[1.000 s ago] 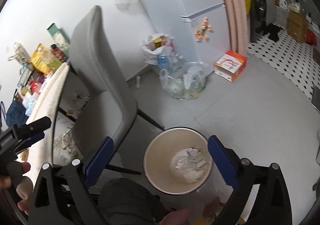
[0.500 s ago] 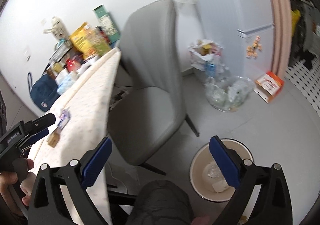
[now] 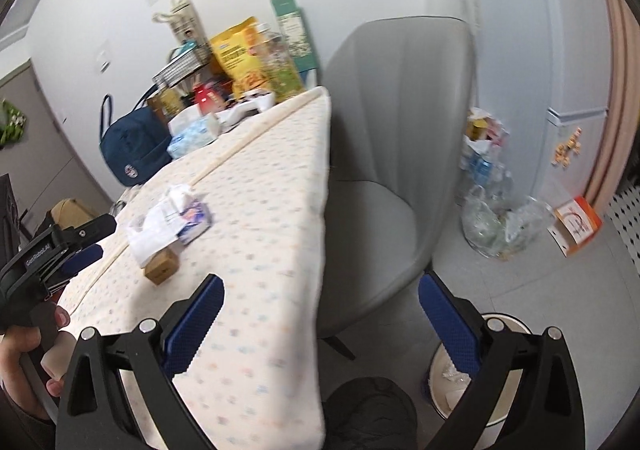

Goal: Collect trash
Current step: 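Move both tools back over the table toward the cardboard box, then grasp the white tissue with the left tool while the right tool grasps the small cardboard box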

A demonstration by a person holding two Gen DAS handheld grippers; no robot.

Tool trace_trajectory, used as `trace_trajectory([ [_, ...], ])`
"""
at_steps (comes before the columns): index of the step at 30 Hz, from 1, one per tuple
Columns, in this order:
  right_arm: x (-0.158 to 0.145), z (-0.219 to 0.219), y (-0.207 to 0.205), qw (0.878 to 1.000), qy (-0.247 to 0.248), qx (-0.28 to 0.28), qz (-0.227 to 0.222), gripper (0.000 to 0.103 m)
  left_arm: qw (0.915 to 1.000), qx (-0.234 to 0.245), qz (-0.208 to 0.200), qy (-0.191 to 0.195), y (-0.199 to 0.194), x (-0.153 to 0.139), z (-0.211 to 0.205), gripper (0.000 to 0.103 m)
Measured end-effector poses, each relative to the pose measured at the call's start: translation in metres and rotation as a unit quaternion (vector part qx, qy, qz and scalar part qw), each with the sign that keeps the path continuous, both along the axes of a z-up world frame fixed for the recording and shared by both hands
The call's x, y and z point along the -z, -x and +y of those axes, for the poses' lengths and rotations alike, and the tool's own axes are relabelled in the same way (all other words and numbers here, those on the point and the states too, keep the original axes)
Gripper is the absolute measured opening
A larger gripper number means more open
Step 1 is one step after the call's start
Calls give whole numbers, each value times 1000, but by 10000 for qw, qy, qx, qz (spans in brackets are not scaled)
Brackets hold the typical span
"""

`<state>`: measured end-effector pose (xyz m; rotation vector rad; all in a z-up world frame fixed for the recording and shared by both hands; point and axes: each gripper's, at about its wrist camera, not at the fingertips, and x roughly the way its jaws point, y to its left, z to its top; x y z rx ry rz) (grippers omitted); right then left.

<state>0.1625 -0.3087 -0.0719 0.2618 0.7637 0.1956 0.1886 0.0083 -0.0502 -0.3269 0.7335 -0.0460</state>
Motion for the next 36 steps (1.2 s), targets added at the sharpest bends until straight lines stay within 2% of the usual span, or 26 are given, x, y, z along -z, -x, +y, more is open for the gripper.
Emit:
trace_trajectory([
  [11, 0, 53, -11, 9992, 180, -349, -19, 96, 9983, -305, 168, 467, -1, 27, 51, 45],
  [18, 7, 71, -22, 9988, 213, -438, 34, 96, 9967, -475, 76, 655, -17, 43, 64, 42],
  [23, 11, 77, -30, 9987, 254, -440, 85, 96, 9965, -550, 225, 595, -35, 59, 61, 38],
  [25, 13, 80, -33, 9986, 279, -439, 102, 96, 9959, -524, 329, 663, -41, 66, 60, 28],
  [27, 17, 83, -38, 9985, 286, -444, 152, 96, 9954, -467, 401, 735, -45, 72, 58, 9],
  [28, 19, 85, -39, 9984, 285, -455, 169, 96, 9955, -465, 399, 729, -44, 73, 57, 6],
  [36, 22, 115, -49, 9962, 342, -781, 159, 95, 9971, -572, -49, 497, -18, 41, 69, 4],
])
